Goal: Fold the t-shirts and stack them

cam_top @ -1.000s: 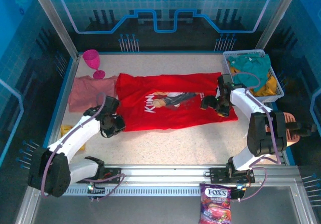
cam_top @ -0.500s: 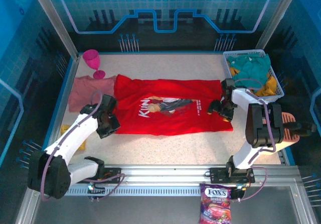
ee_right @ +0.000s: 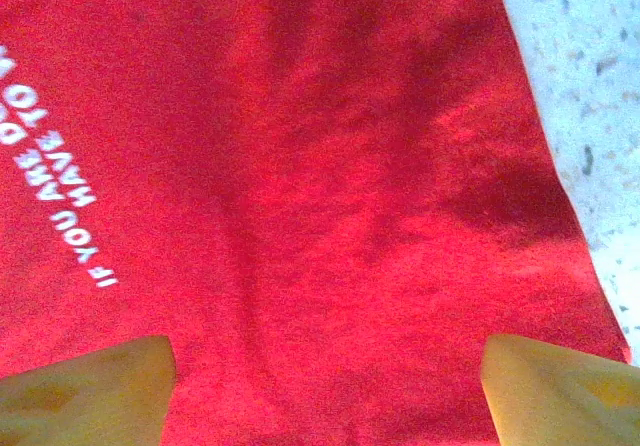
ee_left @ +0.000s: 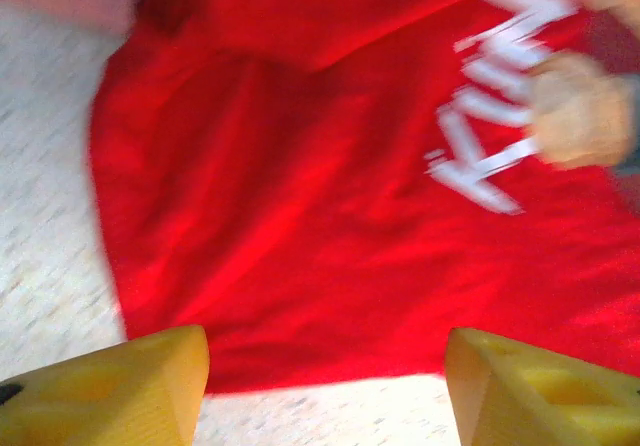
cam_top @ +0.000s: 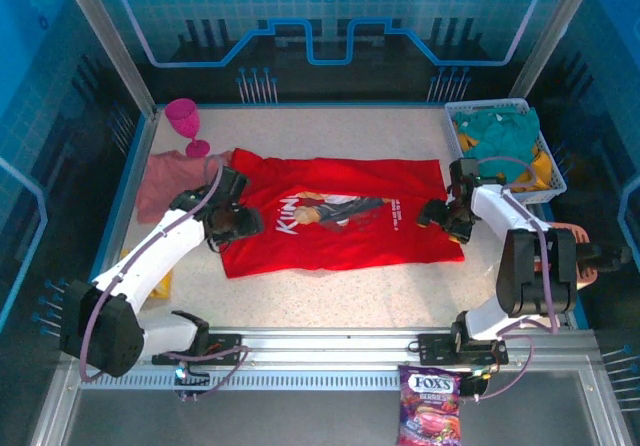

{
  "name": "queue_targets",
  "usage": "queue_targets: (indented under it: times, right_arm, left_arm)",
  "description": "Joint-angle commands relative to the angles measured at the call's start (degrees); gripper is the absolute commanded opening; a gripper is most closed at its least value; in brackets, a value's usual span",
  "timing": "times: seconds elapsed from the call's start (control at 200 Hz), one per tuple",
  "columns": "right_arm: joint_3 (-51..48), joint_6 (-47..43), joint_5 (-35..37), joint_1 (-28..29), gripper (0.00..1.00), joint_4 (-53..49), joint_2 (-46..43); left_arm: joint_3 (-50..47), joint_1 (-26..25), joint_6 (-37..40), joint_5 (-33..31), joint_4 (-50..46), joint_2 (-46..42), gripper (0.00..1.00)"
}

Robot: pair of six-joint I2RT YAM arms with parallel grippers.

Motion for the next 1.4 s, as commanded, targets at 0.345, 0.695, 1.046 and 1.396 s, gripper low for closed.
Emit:
queue_targets:
  times: [0.345, 0.695, 1.046, 1.396]
  right_arm:
    - [0.51, -3.11, -8.01, 0.84, 0.8, 4.82, -2.15]
    - [0.23, -2.97, -9.34, 1.14, 0.79, 5.92, -0.29]
    - [-0.09, -3.03, -9.56, 0.82, 0.79, 6.19, 0.23]
    - [0.01, -2.85, -10.81, 0.8, 0.78, 6.46, 0.85]
  left_arm:
    - [18.33, -5.88, 19.39, -1.87, 13.42, 31.71, 0.3]
    - [28.27, -5.69, 25.69, -11.86, 9.76, 42.27, 0.31]
    - [30.18, -5.62, 27.72, -13.01, 6.4, 42.92, 0.27]
    - [25.52, -6.71, 24.5, -10.79, 6.22, 40.59, 0.24]
